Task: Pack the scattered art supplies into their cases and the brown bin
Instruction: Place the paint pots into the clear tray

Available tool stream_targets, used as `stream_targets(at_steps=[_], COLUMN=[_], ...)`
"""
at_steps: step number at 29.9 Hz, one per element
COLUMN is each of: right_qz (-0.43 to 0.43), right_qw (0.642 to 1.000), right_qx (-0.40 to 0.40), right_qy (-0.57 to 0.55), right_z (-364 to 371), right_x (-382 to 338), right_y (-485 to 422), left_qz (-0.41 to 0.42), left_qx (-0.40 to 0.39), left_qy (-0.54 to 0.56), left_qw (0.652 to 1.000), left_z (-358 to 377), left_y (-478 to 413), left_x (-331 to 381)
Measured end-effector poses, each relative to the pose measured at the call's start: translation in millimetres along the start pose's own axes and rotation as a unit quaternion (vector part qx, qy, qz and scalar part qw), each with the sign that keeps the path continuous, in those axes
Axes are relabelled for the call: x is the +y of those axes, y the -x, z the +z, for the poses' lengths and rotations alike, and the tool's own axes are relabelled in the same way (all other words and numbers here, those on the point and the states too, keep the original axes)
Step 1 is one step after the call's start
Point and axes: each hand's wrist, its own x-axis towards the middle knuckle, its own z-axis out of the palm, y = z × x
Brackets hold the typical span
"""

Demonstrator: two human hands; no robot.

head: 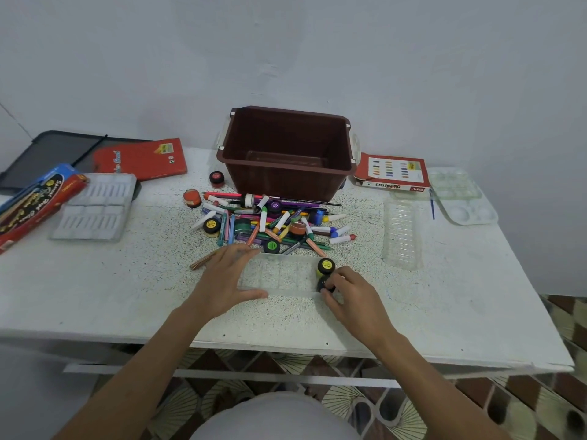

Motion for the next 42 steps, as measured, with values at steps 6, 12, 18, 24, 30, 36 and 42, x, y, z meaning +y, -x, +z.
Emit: stream_targets(at_steps=[6,12,18,24,30,36,42], right_qz=[0.023,0.043,-0.039,-0.102,-0.097,-0.078,-0.063], right_qw=[1.000,0.999,0.999,0.991,0.978,0.982,0.990], right_qx=[-0.002,0.029,0.002,-0.064,-0.169,-0.169,-0.120], right_qy=[-0.004,-0.010,-0.005,0.053,0.071,0.017,-0.044], right_z=[-4.8,-12.8,-1.0,21.4,23.8,27.5,19.4], right_x=[0.2,-3.8,-26.3,-43.8,-49.6,-48.9,-42.9], right_y=[-0.6,-22.2,-57.1,-92.9,-112.5,-116.0,-112.1], left_qz=[-0.002,-0.010,-0.009,-0.006,-0.012,-0.013,-0.007], left_qx=[-0.003,-0.006,-0.008,-0.001,-0.004,0.002,0.011], left_qy=[0.004,0.008,0.013,0.036,0.052,0.051,0.052], left_qw=[1.000,1.000,1.000,0.999,0.999,0.999,0.999], left_z=[-0.7,0.3,0.9,-0.4,-0.4,0.2,-0.5], left_y=[0.9,0.4,0.0,1.8,1.2,1.0,1.8], left_x=[0.6,-0.3,-1.4,0.0,-0.8,-0.9,-1.0])
